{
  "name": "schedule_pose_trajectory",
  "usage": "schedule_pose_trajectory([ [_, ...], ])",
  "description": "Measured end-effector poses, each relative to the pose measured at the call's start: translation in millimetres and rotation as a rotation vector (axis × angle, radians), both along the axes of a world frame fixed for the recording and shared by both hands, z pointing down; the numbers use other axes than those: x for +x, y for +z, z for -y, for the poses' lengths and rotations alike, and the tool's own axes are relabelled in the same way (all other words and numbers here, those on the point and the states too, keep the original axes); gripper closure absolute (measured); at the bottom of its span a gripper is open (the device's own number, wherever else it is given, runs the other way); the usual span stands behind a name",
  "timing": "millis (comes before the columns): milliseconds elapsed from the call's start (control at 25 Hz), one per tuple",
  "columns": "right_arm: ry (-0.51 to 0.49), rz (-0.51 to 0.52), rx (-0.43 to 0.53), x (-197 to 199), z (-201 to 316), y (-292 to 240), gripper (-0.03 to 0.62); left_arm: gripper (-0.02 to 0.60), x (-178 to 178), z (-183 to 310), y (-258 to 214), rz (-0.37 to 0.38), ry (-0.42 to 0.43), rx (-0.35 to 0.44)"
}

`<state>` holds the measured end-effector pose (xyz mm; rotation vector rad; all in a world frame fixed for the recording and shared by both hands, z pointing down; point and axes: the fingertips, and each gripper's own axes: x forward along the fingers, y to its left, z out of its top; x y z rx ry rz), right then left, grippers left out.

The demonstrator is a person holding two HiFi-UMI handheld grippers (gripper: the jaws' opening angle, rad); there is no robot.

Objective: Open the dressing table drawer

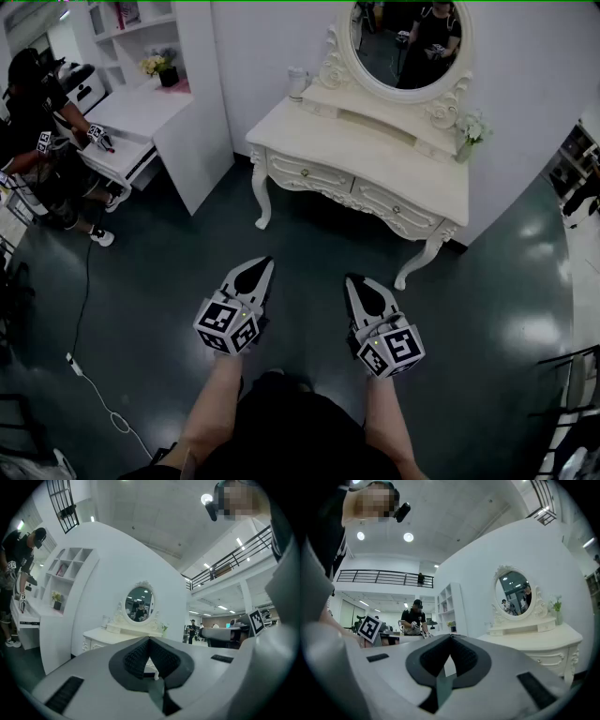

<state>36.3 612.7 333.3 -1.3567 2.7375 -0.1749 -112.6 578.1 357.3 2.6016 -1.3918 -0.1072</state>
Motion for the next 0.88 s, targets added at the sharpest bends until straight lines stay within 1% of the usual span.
schedule_pose_trajectory([
  [240, -0.016, -0.005, 0.033, 3.2, -11.3, -6.0, 0.590, 0.571, 11.9, -8.8, -5.9, -0.002, 0.006, 0.028],
  [600, -0.028, -0.016, 0.035, 3.7, -24.0, -5.4, 0.591, 0.571, 17.5, -22.4, -11.8, 0.004, -0.005, 0.034],
  [880, -0.035, -0.034, 0.024, 9.6, -7.5, 4.0, 0.589, 0.571, 27.6, -0.1, -1.0, 0.000, 0.009, 0.015],
])
